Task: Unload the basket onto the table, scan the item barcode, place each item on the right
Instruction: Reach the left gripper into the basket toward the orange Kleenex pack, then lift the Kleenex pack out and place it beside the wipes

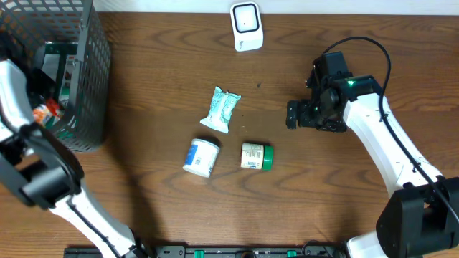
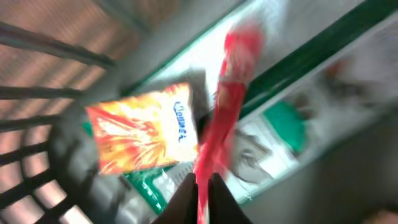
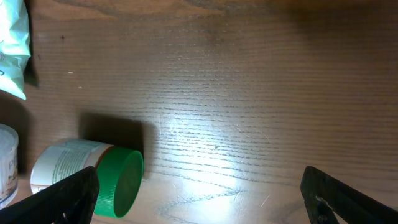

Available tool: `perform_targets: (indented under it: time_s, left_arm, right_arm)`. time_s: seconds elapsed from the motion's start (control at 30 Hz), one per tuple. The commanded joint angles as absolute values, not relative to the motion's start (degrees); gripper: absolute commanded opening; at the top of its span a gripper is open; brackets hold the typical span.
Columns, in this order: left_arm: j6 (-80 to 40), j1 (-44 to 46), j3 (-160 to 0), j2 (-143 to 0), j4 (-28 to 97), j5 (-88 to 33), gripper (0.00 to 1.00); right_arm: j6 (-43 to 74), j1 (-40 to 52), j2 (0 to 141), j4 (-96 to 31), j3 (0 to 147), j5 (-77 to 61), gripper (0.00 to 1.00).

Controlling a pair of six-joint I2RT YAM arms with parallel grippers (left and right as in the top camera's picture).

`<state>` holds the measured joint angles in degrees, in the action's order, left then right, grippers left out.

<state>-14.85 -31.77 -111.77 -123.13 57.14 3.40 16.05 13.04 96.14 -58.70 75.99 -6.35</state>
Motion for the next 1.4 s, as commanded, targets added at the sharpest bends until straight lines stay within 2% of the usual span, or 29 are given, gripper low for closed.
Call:
perform_targets:
  time_s: [0.0,0.17,0.2,0.23,0.27,0.37,0.43,0.5,0.7,1.07,1.37]
  left_arm:
    - [-15.2,-31.7,-113.4,-110.8,56.2,3.0,0.08]
    - [-15.2,-30.3,-113.4,-101.0,55.1,3.0,0.09]
    - [-15.1,-29.8,-113.4,-99.3,54.9,3.0,0.12]
    - [-15.2,-29.6,-113.4,-98.1,54.9,3.3,0.22]
    - [-15.2,-29.3,-113.4,-97.1,55.0,4.0,0.27]
    - [-15.4,-29.2,-113.4,-96.7,56.1,5.1,0.65]
    - [-15.4,-29.2,-112.9,-97.9,57.2,5.2,0.78]
    - [-15.4,-29.2,-112.0,-99.5,58.2,5.2,0.84]
    - [-15.3,-29.8,-109.6,-108.2,59.1,5.2,0.91]
    - [-18.8,-34.0,-109.6,-123.3,57.3,5.2,0.92]
    - [-18.8,-34.7,-109.5,-128.6,57.0,7.1,0.92]
  right_arm:
    - [15.6,12.8,95.7,-58.7,75.9,-5.9,0.99]
    - [15.6,12.8,95.7,-58.7,75.9,-5.9,0.99]
    - [15.6,12.8,95.7,-58.7,75.9,-5.9,0.99]
    - [15.6,12.8,95.7,-58.7,75.9,-5.9,0.99]
    - [15.6,12.8,95.7,-58.7,75.9,-5.9,0.99]
    - [15.6,12.8,95.7,-58.7,75.9,-5.9,0.99]
    - [15.6,12.8,95.7,-58.7,75.9,-5.9,0.99]
    - [15.6,12.8,95.7,-58.7,75.9,-5.9,0.99]
    - [15.6,12.8,95.7,-58.7,75.9,-5.9,0.99]
    - [15.6,12.8,95.7,-58.7,75.9,-5.9,0.99]
    - [15.6,12.8,95.7,-58.7,75.9,-5.9,0.99]
